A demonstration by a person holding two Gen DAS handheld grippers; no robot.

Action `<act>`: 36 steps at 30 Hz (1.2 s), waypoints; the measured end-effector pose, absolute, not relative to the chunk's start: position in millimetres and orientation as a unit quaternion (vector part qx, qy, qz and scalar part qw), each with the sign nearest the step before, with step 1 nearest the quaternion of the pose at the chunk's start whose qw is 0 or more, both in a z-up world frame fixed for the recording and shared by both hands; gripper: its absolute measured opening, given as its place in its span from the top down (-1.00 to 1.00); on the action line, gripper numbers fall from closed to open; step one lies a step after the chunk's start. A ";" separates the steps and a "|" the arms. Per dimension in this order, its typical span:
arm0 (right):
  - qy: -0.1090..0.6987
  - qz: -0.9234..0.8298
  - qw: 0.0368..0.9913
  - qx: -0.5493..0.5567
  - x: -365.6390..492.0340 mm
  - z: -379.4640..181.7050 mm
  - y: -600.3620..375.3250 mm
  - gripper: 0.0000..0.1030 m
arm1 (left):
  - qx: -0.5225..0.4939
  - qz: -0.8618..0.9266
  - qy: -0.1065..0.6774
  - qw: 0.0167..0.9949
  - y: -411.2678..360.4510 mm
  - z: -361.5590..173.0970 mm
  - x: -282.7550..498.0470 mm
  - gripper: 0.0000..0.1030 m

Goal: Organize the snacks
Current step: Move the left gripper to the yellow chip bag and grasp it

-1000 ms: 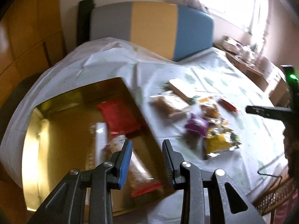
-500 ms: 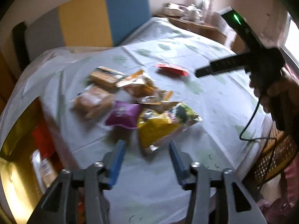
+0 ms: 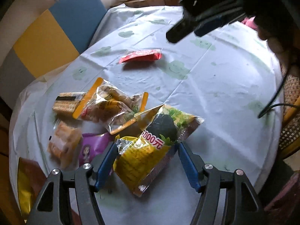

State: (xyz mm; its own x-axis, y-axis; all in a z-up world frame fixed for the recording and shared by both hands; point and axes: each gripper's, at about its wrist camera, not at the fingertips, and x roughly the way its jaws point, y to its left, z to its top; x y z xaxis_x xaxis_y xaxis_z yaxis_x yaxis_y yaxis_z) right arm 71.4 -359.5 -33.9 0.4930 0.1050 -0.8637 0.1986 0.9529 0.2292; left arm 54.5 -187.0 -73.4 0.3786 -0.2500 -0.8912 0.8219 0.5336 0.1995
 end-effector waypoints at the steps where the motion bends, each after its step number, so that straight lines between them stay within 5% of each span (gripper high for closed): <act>1: 0.502 -0.029 0.851 0.153 71.2 -33.4 -360.4 -0.34 | 0.329 -0.350 0.434 0.762 -188.8 -75.7 56.8 -0.33; 11: 0.491 -0.032 0.856 0.157 70.9 -28.6 -364.2 -0.35 | 0.153 -0.387 0.498 0.761 -178.1 -60.1 40.2 -0.19; 29: 0.489 -0.039 0.857 0.159 68.9 -27.2 -367.8 -0.46 | 0.323 -0.384 0.445 0.742 -220.0 -81.5 44.6 -0.42; 32: 0.488 -0.040 0.857 0.160 69.3 -26.9 -368.8 -0.48 | 0.283 -0.385 0.461 0.748 -214.4 -85.5 53.7 -0.17; 33: 0.488 -0.040 0.857 0.160 69.5 -26.8 -369.1 -0.47 | 0.262 -0.381 0.469 0.753 -209.7 -84.9 56.8 0.06; 36: 0.487 -0.039 0.858 0.157 69.9 -26.2 -368.7 -0.48 | 0.227 -0.363 0.471 0.771 -197.6 -82.2 53.8 0.20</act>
